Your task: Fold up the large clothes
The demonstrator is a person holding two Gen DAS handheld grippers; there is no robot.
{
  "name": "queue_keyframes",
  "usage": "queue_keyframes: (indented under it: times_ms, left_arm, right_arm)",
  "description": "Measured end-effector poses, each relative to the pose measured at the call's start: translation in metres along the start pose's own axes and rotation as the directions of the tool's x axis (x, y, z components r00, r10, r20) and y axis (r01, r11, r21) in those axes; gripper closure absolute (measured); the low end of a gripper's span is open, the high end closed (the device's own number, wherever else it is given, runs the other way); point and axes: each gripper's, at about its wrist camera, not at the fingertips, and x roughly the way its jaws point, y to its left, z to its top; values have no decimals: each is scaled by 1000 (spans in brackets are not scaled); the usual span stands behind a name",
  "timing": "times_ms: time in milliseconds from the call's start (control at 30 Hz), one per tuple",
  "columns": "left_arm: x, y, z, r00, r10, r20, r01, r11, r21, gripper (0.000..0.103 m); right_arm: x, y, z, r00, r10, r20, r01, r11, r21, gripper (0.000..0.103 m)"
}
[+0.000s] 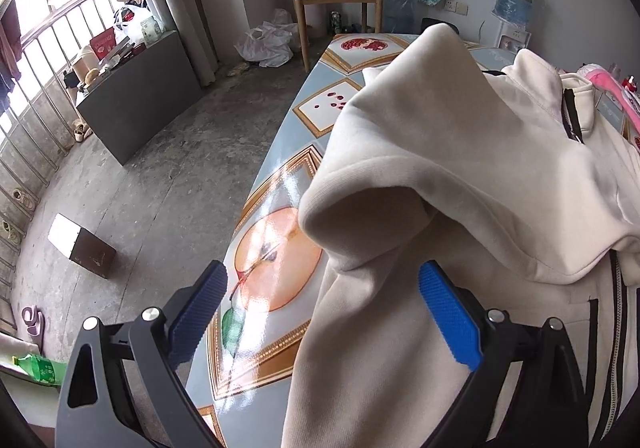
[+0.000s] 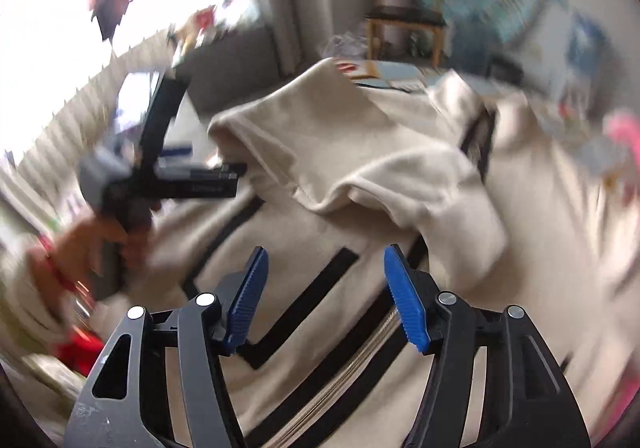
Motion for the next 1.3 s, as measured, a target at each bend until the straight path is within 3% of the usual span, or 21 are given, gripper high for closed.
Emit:
queue_keyframes:
  times_ms: [67,167,233,333,433,467,533,633,700,733,800,867,933,1000,1100,1133,1200,1300]
  left_arm:
    - [3,2,-1,1000,0,-10,-1,1000,-9,8]
    - [4,3,-1,1000,3,-13,-3,1000,-17,7]
    - [4,1,-1,1000,16,-7,-16,1000,-15,7]
    - [4,1,-1,1000,24,-5,-24,999,-28,6]
    - [5,2,-2,1000,15,-10,-16,999,-47,5]
    - [5,2,-3,1000,13,-12,-13,999,-49,5]
    - [5,3,-3,1000,10,-13,-11,999,-51,5]
    - [5,3,-2,1000,10,-14,-11,999,-50,5]
    - [5,3,-2,1000,11,-14,-12,999,-51,5]
    - [5,3,-2,1000,11,-16,-12,999,-50,5]
    - [5,3,-1,1000,10,-24,-11,999,-48,5]
    - [6,4,0,999,6,-31,-8,999,-43,5]
    - [6,4,1,999,3,-38,-4,999,-40,5]
    - [8,3,2,999,3,-42,-4,999,-37,5]
    - [8,2,3,999,6,-44,-7,1000,-29,5]
    - [8,2,4,999,6,-45,-7,1000,-26,5]
    - [8,1,4,999,6,-42,-7,1000,-22,5]
    - [8,2,3,999,4,-43,-5,1000,-30,5]
  right_arm:
    - [-3,-38,3,1000,19,5,-20,975,222,43]
    - [3,-84,0,998,54,-24,-35,874,485,41]
    - [17,-108,-3,993,108,-37,-65,801,595,46]
    - [31,-120,-4,988,150,-45,-82,739,669,55]
    - [47,-124,-5,985,166,-43,-87,702,707,74]
    - [51,-123,-2,986,161,-44,-82,697,712,92]
    - [44,-119,13,993,111,-32,-60,734,677,98]
    - [-2,-94,59,996,-19,83,-25,870,492,99]
    - [-43,-68,82,977,-141,161,82,942,325,101]
    - [-57,-58,89,959,-215,185,164,953,253,101]
    - [-75,-48,89,928,-311,204,283,947,155,100]
    - [-77,-63,76,923,-352,154,331,932,147,97]
    - [-67,-94,54,941,-334,61,315,925,210,95]
    - [-57,-130,24,949,-313,-21,302,892,336,81]
    - [-46,-162,-7,964,-257,-66,257,841,476,80]
    - [-45,-167,-12,971,-231,-66,233,835,499,78]
    - [-37,-170,-12,980,-187,-72,197,832,519,66]
    - [-22,-167,0,977,-193,-90,212,835,508,64]
